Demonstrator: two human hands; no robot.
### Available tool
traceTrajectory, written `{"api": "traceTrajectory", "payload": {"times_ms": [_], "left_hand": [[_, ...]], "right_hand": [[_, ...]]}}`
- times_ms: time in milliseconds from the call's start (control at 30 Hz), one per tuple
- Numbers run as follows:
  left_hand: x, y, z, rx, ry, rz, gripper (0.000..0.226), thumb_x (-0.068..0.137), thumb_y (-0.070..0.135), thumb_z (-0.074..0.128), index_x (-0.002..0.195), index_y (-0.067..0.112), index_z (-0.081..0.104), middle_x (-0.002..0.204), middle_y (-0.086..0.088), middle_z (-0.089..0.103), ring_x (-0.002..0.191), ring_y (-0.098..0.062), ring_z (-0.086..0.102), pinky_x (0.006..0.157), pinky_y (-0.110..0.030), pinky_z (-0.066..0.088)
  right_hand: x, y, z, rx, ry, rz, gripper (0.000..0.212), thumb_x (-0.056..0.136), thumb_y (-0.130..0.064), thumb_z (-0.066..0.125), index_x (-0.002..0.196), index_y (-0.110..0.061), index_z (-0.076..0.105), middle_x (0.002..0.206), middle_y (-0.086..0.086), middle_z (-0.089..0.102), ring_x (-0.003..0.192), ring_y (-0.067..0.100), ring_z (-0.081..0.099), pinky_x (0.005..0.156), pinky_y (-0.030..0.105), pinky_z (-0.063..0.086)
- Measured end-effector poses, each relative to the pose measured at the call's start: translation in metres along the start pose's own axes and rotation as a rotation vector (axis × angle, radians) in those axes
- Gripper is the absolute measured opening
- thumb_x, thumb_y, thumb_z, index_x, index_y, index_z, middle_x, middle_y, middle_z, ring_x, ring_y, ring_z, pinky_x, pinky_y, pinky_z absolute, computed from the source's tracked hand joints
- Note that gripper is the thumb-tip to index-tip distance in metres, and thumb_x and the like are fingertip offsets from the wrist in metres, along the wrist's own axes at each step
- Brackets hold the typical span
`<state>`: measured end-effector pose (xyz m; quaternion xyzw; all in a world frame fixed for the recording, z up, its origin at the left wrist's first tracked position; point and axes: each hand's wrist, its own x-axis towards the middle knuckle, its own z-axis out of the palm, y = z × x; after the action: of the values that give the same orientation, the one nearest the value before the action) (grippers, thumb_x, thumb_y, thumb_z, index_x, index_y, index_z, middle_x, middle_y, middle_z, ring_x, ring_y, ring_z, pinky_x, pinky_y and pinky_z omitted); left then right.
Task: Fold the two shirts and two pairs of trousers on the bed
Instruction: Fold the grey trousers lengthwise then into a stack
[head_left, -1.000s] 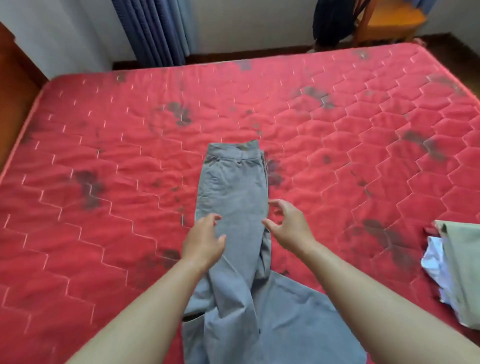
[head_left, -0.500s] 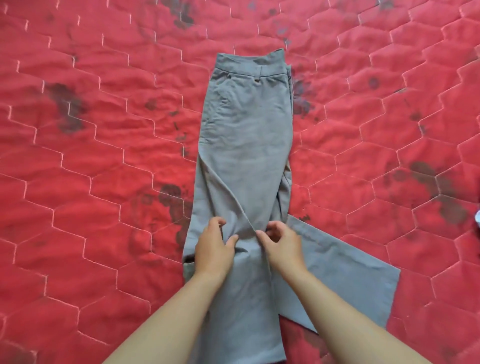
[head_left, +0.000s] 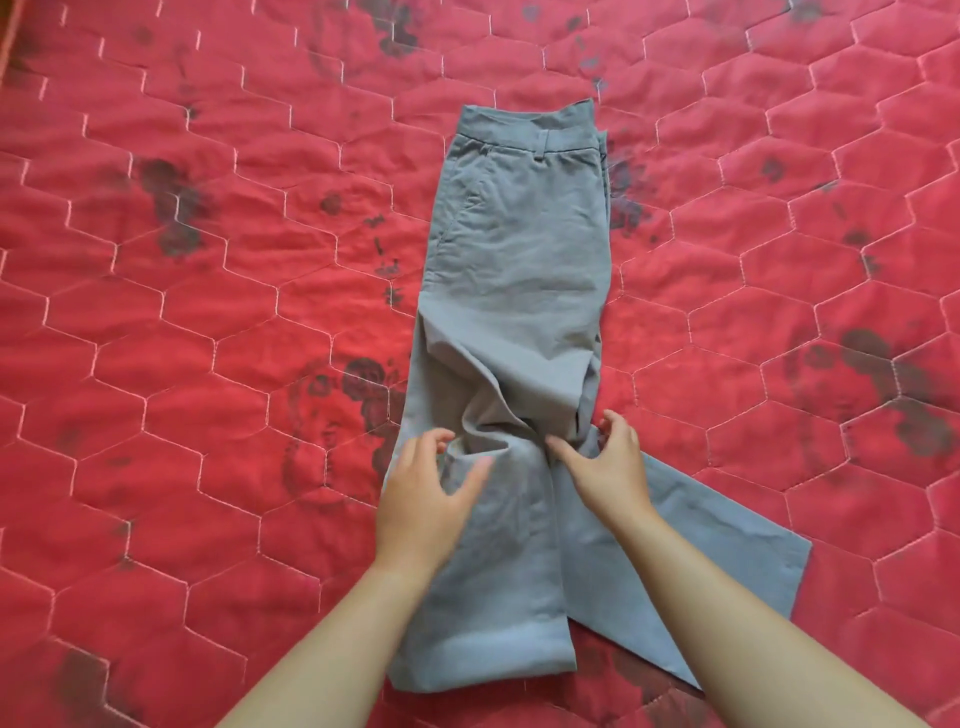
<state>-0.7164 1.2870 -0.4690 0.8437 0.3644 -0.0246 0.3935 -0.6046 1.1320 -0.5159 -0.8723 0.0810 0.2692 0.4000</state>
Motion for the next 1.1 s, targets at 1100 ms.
{"api": "traceTrajectory", "payload": {"times_ms": [1100], "left_hand": [[-0.128, -0.051, 0.009, 0.042, -0.129, -0.138, 0.044, 0.093, 0.015, 0.051, 0.136, 0.023, 0.043, 0.132, -0.002, 0.055, 0.121, -0.026, 0.05, 0.092, -0.027, 0.036]], "right_hand": [[-0.155, 0.102, -0.036, -0.328, -0.157, -0.132, 0.008, 0.089, -0.023, 0.055, 0.091, -0.016, 0.058, 0.077, 0.0, 0.063, 0.077, 0.023, 0.057, 0.063, 0.03, 0.036]]}}
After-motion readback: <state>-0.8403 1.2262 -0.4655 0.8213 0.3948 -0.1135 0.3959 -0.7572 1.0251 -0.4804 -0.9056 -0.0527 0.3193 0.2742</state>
